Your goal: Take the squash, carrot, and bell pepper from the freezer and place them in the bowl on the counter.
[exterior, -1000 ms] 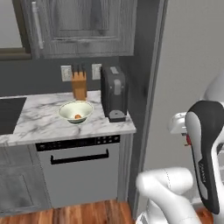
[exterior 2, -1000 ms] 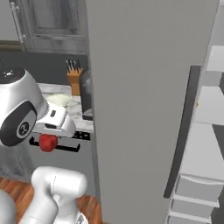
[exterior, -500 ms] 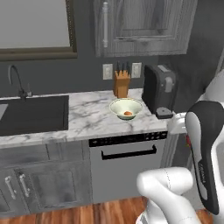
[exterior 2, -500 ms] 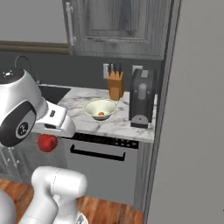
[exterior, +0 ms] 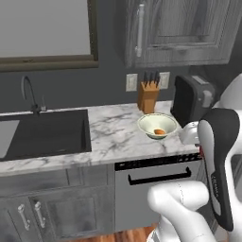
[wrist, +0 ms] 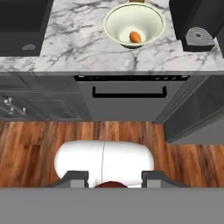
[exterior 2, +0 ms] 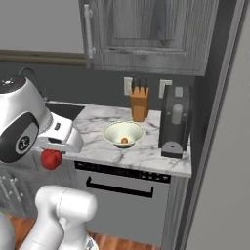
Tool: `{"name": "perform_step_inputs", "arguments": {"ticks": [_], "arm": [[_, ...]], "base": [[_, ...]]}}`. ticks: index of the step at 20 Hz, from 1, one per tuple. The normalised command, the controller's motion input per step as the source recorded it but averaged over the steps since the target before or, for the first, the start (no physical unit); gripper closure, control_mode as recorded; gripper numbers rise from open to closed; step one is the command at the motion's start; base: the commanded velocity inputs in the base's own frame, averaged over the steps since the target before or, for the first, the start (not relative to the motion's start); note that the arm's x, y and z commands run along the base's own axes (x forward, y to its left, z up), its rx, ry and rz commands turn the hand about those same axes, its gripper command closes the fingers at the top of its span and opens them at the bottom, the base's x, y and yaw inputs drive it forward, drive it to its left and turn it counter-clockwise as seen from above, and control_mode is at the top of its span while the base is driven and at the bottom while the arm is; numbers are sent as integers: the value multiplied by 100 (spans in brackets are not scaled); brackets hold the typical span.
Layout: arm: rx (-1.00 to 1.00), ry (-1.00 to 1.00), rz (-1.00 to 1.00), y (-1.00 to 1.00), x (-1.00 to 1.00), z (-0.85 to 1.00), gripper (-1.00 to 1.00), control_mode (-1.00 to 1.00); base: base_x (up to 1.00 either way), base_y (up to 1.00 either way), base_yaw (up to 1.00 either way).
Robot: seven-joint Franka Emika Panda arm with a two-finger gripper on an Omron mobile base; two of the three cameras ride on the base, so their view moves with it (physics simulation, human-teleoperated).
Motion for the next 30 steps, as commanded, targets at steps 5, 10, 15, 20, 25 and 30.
{"name": "perform_step_inputs", "arguments": {"ticks": [5,10,15,20,25,30], "arm": [[0,0,0,0,0,0,100,100],[0,0,0,0,0,0,100,100],[0,0,0,0,0,0,100,100],[0,4,-2,-2,70,0,100,-100],[0,6,-3,0,77,-13,100,-100],[0,6,-4,-1,55,-45,100,-100]], "base": [[53,0,-1],[52,2,-1],[52,0,-1],[0,0,0],[0,0,0],[0,0,0]]}}
